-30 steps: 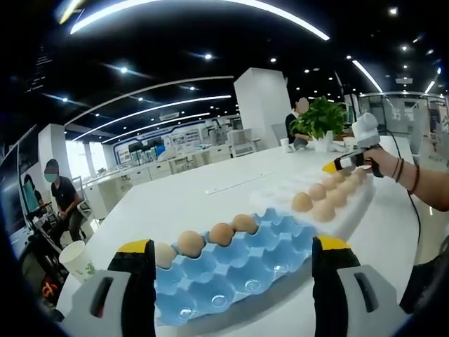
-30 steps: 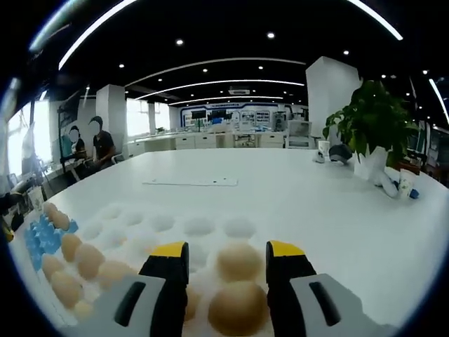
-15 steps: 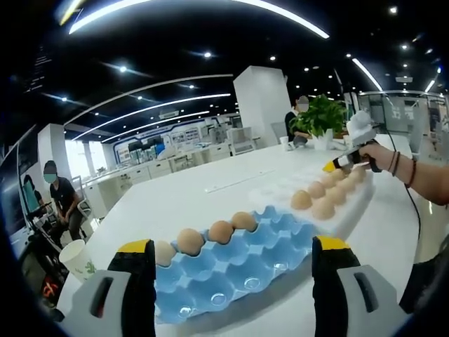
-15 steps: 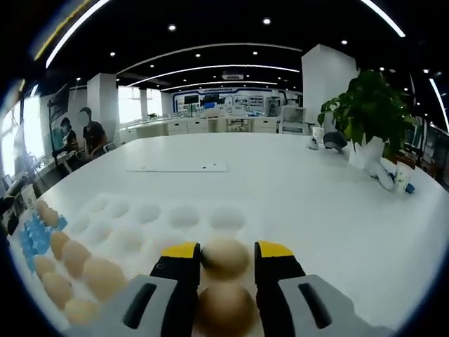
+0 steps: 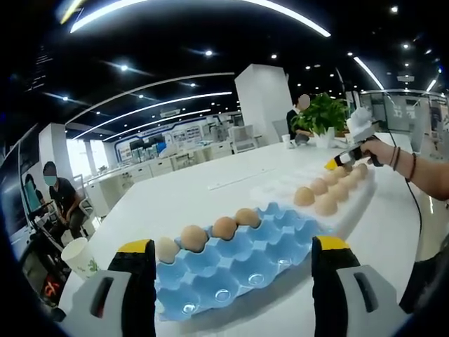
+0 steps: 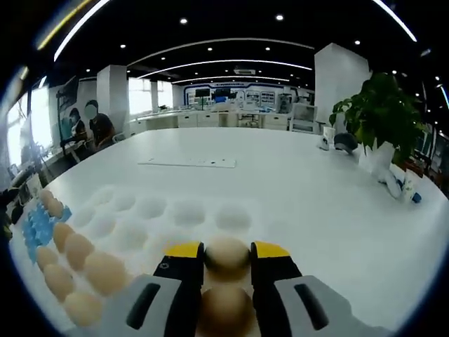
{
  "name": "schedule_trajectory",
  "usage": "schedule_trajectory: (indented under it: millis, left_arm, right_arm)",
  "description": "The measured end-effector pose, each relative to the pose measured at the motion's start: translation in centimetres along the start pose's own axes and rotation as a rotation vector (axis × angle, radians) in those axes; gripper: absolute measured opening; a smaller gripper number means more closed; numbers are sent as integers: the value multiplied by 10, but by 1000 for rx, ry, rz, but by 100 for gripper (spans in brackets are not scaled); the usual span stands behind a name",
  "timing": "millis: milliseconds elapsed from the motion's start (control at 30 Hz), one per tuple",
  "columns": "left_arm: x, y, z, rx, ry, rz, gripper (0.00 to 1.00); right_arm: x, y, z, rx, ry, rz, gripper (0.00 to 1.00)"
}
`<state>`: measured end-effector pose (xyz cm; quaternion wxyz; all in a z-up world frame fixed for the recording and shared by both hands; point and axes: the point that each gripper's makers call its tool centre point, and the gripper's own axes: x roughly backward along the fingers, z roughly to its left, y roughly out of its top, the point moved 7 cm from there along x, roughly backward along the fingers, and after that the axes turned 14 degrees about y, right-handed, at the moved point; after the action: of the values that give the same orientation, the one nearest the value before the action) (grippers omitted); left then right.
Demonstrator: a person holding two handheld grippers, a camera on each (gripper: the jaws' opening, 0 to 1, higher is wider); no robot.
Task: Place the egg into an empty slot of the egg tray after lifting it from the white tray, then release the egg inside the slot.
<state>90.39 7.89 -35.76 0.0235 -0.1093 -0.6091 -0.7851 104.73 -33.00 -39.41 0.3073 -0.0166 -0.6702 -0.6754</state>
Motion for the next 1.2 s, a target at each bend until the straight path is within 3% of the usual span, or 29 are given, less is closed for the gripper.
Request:
schedule_trajectory:
  millis: [400,733,1200]
  left_arm:
    - [2,0,3,10,7,-3,94]
    - [1,3,2,23,4,-12,94]
    - [1,5,1,56,-16,-28,98]
  right_arm:
    - [-1,1,-1,-10,-13,-17,26]
    - [1,1,-3,-54,-12,-68,26]
    - [9,13,-1,-15,-14,-122,25]
